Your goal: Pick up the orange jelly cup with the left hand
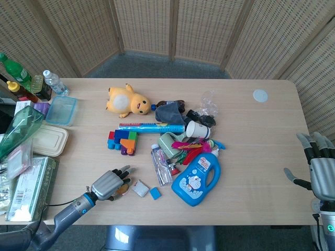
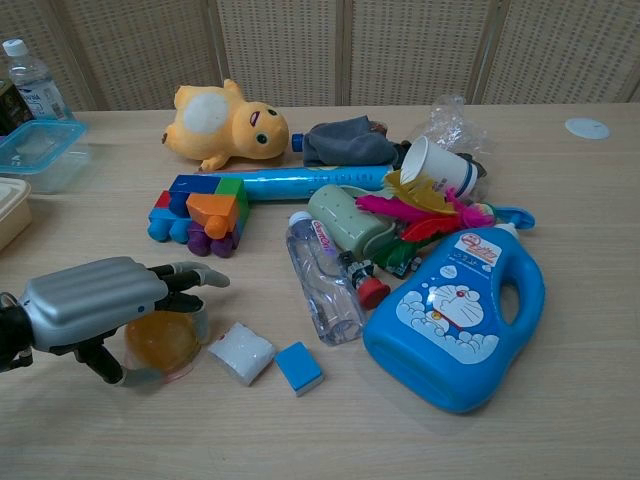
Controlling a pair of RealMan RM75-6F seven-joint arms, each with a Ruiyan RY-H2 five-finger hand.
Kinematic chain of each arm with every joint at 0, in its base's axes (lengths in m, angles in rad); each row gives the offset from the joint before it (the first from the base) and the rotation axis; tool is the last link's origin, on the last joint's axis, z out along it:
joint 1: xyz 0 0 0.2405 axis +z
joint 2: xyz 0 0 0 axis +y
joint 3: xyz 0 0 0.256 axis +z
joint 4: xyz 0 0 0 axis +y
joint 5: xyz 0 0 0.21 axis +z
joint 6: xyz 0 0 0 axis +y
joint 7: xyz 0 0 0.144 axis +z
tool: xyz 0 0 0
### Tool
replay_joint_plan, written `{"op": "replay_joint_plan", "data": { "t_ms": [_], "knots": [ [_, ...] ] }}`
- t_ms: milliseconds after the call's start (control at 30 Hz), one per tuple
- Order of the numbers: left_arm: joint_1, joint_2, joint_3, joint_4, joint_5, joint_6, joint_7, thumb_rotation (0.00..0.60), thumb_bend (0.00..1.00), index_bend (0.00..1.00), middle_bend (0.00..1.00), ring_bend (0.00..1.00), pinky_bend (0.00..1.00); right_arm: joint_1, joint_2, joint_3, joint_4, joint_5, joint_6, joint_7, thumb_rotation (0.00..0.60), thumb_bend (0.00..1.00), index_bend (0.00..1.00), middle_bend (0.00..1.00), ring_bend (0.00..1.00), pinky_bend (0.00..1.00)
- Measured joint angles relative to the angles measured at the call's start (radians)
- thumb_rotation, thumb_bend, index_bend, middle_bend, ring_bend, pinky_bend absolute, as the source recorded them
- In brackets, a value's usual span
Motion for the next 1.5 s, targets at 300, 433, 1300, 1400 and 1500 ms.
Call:
{"op": "replay_joint_plan", "data": {
  "t_ms": [300,433,1300,1400,1500],
  "knots": [
    [0.003,0.003,0.012,0.000,0.006,0.018,-0.002,0.600,0.36,0.43,0.16,0.11,0.47,0.004,-0.001,0.003,-0.012,0.007,-0.009,-0.013,0.516,0.23,0.09,0.17,0.00,0.00],
    [0.004,-0.001,0.010,0.003,0.006,0.028,-0.008,0.600,0.42,0.53,0.30,0.23,0.57,0.007,-0.001,0.005,-0.016,0.008,-0.010,-0.019,0.515,0.23,0.10,0.17,0.00,0.00],
    [-0.026,0.186,-0.125,-0.187,-0.073,0.106,-0.064,0.600,0.46,0.61,0.51,0.42,0.66,0.014,-0.008,0.011,-0.011,0.007,-0.015,-0.010,0.518,0.23,0.10,0.17,0.00,0.00],
    [-0.038,0.230,-0.164,-0.235,-0.089,0.119,-0.050,0.600,0.46,0.61,0.51,0.42,0.66,0.012,-0.010,0.009,-0.007,0.004,-0.014,-0.003,0.513,0.23,0.10,0.17,0.00,0.00],
    [-0.049,0.272,-0.202,-0.282,-0.103,0.134,-0.039,0.600,0.46,0.61,0.51,0.42,0.66,0.009,-0.010,0.007,-0.001,0.003,-0.010,0.005,0.517,0.23,0.10,0.17,0.00,0.00]
  ]
}}
